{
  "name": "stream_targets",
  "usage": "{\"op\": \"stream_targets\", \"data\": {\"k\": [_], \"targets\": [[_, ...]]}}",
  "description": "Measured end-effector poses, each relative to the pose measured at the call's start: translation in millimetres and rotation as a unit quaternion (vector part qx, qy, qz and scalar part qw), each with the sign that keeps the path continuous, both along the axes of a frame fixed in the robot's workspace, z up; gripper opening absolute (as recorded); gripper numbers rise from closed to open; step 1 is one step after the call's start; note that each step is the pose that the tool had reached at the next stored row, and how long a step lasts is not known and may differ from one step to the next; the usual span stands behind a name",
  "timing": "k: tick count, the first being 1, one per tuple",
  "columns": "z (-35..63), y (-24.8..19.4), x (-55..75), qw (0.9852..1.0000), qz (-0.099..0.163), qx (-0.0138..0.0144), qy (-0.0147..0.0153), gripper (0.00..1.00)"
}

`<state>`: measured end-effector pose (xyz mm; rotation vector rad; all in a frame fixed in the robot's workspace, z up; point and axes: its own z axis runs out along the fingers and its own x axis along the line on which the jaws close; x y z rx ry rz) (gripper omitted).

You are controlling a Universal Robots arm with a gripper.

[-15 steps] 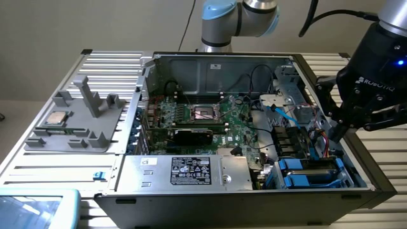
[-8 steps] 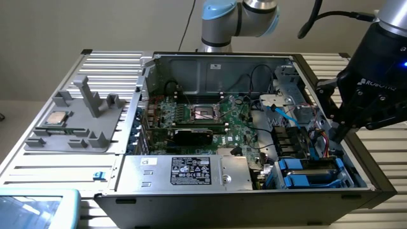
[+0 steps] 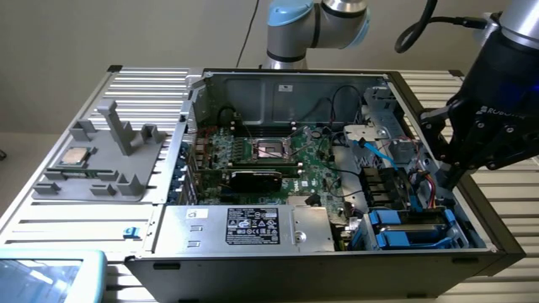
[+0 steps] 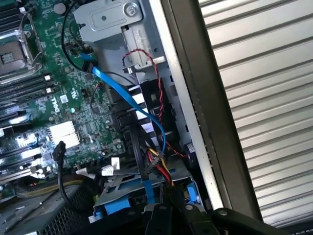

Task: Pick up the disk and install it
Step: 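Insert the second disk wire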

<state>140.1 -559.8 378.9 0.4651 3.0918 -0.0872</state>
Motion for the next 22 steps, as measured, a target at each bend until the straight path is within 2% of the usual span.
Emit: {"op": "stream_targets", "data": {"k": [5, 8, 11, 12, 13, 15, 16, 18, 21, 22], "targets": [[0.0, 0.0, 0.0, 0.999, 0.045, -0.0012, 0.0004, 0.11], [-0.1, 0.0, 0.0, 0.9973, 0.073, -0.0019, 0.0006, 0.11], [-0.2, 0.0, 0.0, 0.9949, 0.1, -0.0027, 0.0008, 0.11], [-0.1, 0.1, -0.3, 0.9941, 0.108, -0.0038, 0.0011, 0.11], [-0.1, 0.1, -0.5, 0.9937, 0.112, -0.0049, 0.0014, 0.11], [-0.1, 0.0, -0.5, 0.9935, 0.114, -0.0049, 0.0028, 0.11], [-0.2, 0.0, -0.6, 0.993, 0.118, -0.0048, 0.0032, 0.11], [-0.2, 0.0, -0.6, 0.9909, 0.134, -0.0052, 0.0037, 0.11], [-0.2, 0.0, -0.8, 0.9871, 0.16, -0.0062, 0.0041, 0.11], [-0.1, 0.0, -1.2, 0.9863, 0.165, -0.0063, 0.0044, 0.11]]}}
